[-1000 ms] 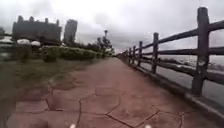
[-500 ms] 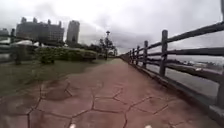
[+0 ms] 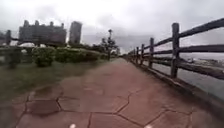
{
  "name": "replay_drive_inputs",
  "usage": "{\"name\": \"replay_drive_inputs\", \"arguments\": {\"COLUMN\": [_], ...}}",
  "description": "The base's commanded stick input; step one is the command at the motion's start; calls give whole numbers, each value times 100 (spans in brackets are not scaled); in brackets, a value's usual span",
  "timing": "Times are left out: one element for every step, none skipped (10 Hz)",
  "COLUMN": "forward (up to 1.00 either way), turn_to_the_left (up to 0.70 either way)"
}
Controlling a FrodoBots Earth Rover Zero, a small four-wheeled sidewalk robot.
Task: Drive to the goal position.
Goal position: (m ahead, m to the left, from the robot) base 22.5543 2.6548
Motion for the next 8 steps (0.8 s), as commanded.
{"name": "replay_drive_inputs", "arguments": {"forward": [91,90,90,90,90,90,90,90], "turn_to_the_left": [-36,-36,-36,0,0,0,0,0]}}
